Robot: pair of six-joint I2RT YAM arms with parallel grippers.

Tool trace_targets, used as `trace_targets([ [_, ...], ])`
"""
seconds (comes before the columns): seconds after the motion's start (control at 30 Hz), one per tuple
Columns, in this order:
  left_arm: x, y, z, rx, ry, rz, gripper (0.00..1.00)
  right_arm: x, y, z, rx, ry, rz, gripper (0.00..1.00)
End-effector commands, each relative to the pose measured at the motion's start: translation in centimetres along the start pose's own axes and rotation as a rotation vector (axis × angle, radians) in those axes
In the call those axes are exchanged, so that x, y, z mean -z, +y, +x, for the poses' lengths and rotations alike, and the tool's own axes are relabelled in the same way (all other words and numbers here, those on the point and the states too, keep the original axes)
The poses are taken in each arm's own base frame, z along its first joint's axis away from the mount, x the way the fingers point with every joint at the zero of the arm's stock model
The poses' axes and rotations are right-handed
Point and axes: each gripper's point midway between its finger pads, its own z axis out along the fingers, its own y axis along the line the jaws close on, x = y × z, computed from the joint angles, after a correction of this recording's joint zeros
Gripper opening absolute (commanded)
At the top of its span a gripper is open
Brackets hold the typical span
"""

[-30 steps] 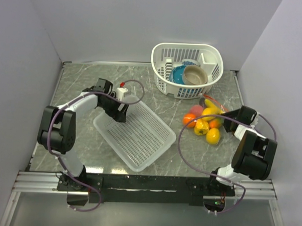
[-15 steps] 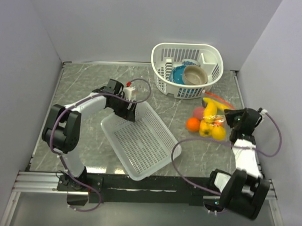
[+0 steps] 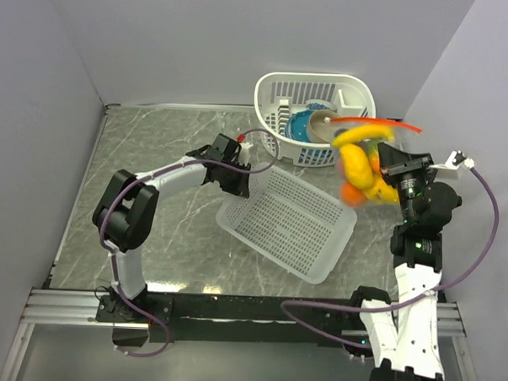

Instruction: Open the zip-top bag and remove the fake food

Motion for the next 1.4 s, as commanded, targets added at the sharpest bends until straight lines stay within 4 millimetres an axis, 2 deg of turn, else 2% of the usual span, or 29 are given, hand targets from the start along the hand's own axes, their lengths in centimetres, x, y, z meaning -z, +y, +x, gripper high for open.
trace_targets([
  [0.0,-0.3,0.8,1.1,0.031,0.017,-0.097,0.03,0.6,6.4,-1.2,0.045,-0.002,-0.163,0.0],
  [0.03,-0.2,1.0,1.3,0.031,0.015,-0.106,0.04,0.7,7.7,-1.1,0.046,0.01,-0.203,0.0],
  [0.07,0.2,1.4,1.9,0.037,0.014,-0.126,0.04,0.6,9.0,0.0,0.033,0.053,-0.246,0.0],
  [0.13,0.7,2.2,2.5,0.079,0.014,-0.14,0.08,0.6,11.0,0.8,0.026,0.082,-0.298,0.0],
  [0.17,1.1,2.5,3.3,0.103,0.021,-0.133,0.11,0.6,12.1,2.5,0.012,0.138,-0.331,0.0],
  [0.23,1.9,2.6,3.3,0.183,0.018,-0.049,0.49,0.6,13.5,3.5,0.02,0.167,-0.373,0.0],
  [0.27,2.4,3.0,3.3,0.219,0.019,-0.026,0.63,0.3,13.6,4.1,0.03,0.18,-0.374,0.0],
  [0.3,2.8,3.1,3.5,0.256,0.036,0.005,0.78,0.6,14.6,4.8,0.029,0.203,-0.399,0.0],
  [0.33,3.9,3.8,2.8,0.313,0.024,0.056,0.81,0.5,14.7,5.2,0.036,0.212,-0.398,0.0],
  [0.43,5.7,5.2,3.0,0.406,0.041,0.116,0.96,0.1,15.3,6.4,0.049,0.247,-0.4,0.0],
  [0.53,7.4,4.4,3.0,0.433,0.042,0.208,0.99,-0.7,15.8,7.6,0.042,0.278,-0.406,0.0],
  [0.6,8.3,3.1,3.2,0.446,0.037,0.315,0.99,-1.6,16.0,8.3,0.036,0.295,-0.409,0.0],
  [0.63,8.6,2.9,4.0,0.475,0.082,0.344,0.99,-1.8,16.3,8.8,0.032,0.309,-0.414,0.0],
  [0.7,9.8,0.7,4.1,0.462,0.143,0.505,0.99,-2.8,16.2,9.9,0.019,0.332,-0.401,0.0],
  [0.73,9.5,1.0,4.6,0.446,0.165,0.518,0.99,-3.0,16.5,10.3,0.01,0.34,-0.407,0.0],
  [0.8,10.5,0.6,4.7,0.449,0.181,0.591,0.99,-3.5,16.0,11.3,0.008,0.357,-0.392,0.0],
  [0.83,10.5,1.5,4.8,0.421,0.172,0.612,0.99,-3.7,15.4,11.6,0.016,0.356,-0.359,0.0],
  [0.87,12.0,1.2,4.4,0.452,0.203,0.653,0.99,-3.6,15.2,11.9,0.03,0.359,-0.352,0.0],
  [0.9,12.8,1.4,3.9,0.331,0.143,0.73,0.99,-3.6,14.3,12.5,0.033,0.368,-0.332,0.0],
  [0.93,13.5,3.0,2.7,0.344,0.115,0.747,0.99,-3.6,14.1,12.6,0.035,0.365,-0.329,0.0],
  [0.97,15.4,2.2,3.3,0.447,0.166,0.803,0.99,-3.4,13.7,12.7,0.032,0.365,-0.322,0.0],
  [1.0,15.5,3.2,2.7,0.399,0.087,0.838,0.99,-3.4,13.2,13.0,0.037,0.367,-0.312,0.0],
  [1.07,15.3,3.1,3.9,0.453,0.087,0.867,0.99,-3.4,12.8,12.9,0.052,0.359,-0.294,0.0],
  [1.1,15.1,3.0,4.6,0.407,0.068,0.868,0.99,-3.5,12.7,12.8,0.057,0.354,-0.288,0.0],
  [1.13,15.3,2.3,5.9,0.404,0.079,0.874,0.99,-3.6,12.4,12.9,0.064,0.36,-0.276,0.0],
  [1.23,15.6,0.4,7.8,0.33,0.095,0.888,0.99,-3.8,12.8,12.7,0.07,0.355,-0.284,0.0],
  [1.3,16.1,-0.3,8.2,0.268,0.085,0.885,0.99,-3.8,13.5,12.8,0.055,0.365,-0.307,0.0],
  [1.37,17.4,-0.6,7.0,0.182,0.034,0.858,0.99,-4.4,13.9,13.3,0.03,0.376,-0.325,0.0],
])
